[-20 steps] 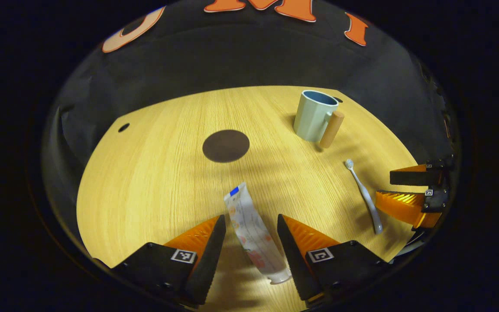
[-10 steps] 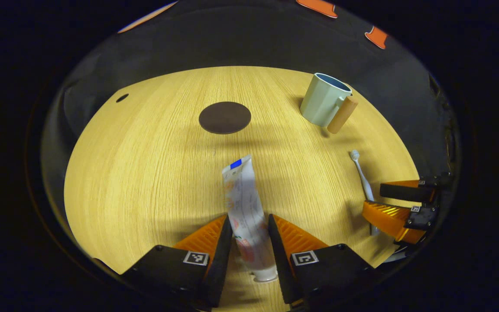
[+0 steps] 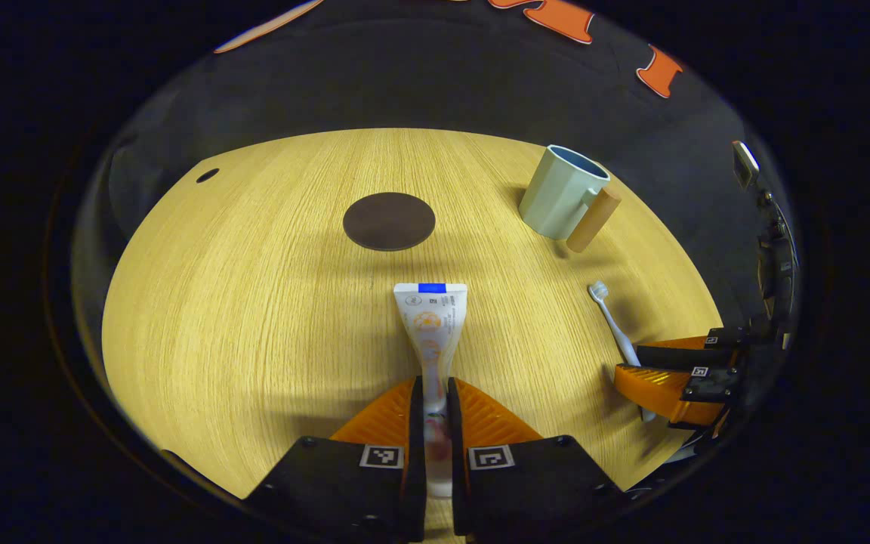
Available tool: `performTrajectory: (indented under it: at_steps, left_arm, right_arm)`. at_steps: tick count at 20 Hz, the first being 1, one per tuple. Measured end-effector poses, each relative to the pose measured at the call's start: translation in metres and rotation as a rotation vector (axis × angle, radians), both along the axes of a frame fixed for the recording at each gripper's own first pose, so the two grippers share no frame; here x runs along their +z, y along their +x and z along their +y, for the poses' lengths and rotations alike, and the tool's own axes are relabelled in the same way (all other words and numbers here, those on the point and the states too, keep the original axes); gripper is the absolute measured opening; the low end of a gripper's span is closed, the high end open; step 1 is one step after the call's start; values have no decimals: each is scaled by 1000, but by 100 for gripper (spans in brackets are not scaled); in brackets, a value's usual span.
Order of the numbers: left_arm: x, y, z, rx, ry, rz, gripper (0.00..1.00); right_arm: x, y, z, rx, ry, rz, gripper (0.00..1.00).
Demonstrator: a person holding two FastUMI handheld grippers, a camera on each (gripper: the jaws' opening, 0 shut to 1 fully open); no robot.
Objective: Put the toothbrush and toothpaste on the desktop into the cup, then pick up the cup and place it on the coaster on the desktop.
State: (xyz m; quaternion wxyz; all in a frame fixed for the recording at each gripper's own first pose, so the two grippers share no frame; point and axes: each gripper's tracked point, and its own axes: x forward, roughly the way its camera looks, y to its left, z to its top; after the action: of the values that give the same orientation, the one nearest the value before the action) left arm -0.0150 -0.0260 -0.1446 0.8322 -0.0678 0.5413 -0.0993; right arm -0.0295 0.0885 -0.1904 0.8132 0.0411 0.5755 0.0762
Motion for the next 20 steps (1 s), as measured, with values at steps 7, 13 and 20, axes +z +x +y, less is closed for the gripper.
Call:
performTrajectory:
  at_steps: [7, 13, 20]
  left_arm:
    - [5, 2, 0, 21, -13, -23, 17]
    - [6, 2, 0, 25, -37, -32, 17]
    - [8, 5, 6, -15, -79, -57, 17]
  right_arm:
    - [-8, 9, -10, -51, -30, -11, 11]
    - [6, 25, -8, -55, 7, -83, 6]
    - [58, 48, -3, -68, 77, -248, 5]
